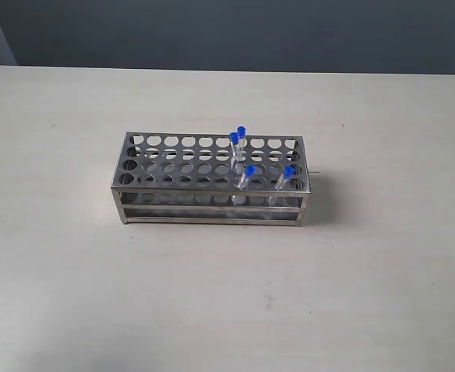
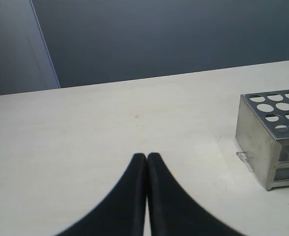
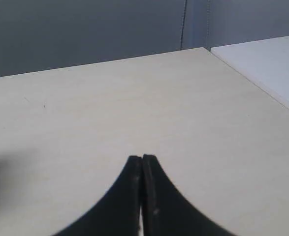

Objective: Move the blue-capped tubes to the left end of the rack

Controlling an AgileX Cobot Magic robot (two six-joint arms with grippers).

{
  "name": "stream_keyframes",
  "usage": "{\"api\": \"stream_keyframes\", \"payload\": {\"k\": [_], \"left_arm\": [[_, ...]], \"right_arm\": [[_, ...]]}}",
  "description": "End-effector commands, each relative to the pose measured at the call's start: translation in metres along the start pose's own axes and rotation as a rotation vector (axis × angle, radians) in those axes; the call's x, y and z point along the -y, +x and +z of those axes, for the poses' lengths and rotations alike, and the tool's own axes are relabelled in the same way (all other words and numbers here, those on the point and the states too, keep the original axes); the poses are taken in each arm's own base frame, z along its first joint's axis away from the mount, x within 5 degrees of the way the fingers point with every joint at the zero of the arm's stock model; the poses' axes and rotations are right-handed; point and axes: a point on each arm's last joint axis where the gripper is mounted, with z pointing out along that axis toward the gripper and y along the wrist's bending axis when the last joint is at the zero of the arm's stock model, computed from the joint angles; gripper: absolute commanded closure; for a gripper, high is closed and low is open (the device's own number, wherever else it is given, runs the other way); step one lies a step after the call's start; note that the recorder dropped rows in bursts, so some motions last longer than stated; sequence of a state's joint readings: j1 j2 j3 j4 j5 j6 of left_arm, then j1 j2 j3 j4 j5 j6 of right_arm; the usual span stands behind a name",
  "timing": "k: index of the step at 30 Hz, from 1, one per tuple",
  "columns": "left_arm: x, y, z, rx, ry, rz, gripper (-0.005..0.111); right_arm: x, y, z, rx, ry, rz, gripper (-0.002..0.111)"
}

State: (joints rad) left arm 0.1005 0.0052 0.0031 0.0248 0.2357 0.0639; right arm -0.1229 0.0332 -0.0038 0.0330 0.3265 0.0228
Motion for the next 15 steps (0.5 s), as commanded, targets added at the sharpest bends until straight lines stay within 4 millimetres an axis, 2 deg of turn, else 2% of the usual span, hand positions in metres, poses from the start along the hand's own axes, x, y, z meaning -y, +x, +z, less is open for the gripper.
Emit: {"api": "stream_keyframes", "payload": {"k": [1, 2, 3, 5, 6, 8, 10, 13, 15], "left_arm": [[0.000, -0.002, -0.001, 0.014, 0.003, -0.002, 0.106], [0.000, -0.002, -0.001, 0.014, 0.003, -0.002, 0.106], [0.000, -0.002, -0.001, 0.014, 0.003, -0.002, 0.106], [0.000, -0.002, -0.001, 0.014, 0.003, -0.002, 0.106], [0.000, -0.002, -0.001, 0.014, 0.003, -0.002, 0.106], [0.000, -0.002, -0.001, 0.014, 0.003, -0.002, 0.106], [0.000, -0.002, -0.001, 0.014, 0.003, -0.002, 0.106], [0.000, -0.002, -0.001, 0.014, 0.003, -0.002, 0.106], [0.000, -0.002, -0.001, 0.014, 0.003, -0.002, 0.106]], "right_arm": [[0.002, -0.011, -0.001, 0.137, 0.028, -0.103, 0.109], [0.001, -0.017, -0.002, 0.203, 0.024, -0.108, 0.109], [-0.001, -0.033, -0.007, 0.382, 0.002, -0.049, 0.109], [-0.001, -0.053, -0.018, 0.632, -0.017, 0.033, 0.109], [0.001, -0.060, -0.024, 0.744, -0.031, 0.111, 0.109], [0.005, -0.069, -0.034, 0.888, -0.130, 0.413, 0.109], [0.005, -0.067, -0.031, 0.837, -0.216, 0.611, 0.109], [0.002, -0.046, -0.014, 0.515, -0.257, 0.974, 0.109], [0.001, -0.044, -0.012, 0.481, -0.249, 0.996, 0.109]]}}
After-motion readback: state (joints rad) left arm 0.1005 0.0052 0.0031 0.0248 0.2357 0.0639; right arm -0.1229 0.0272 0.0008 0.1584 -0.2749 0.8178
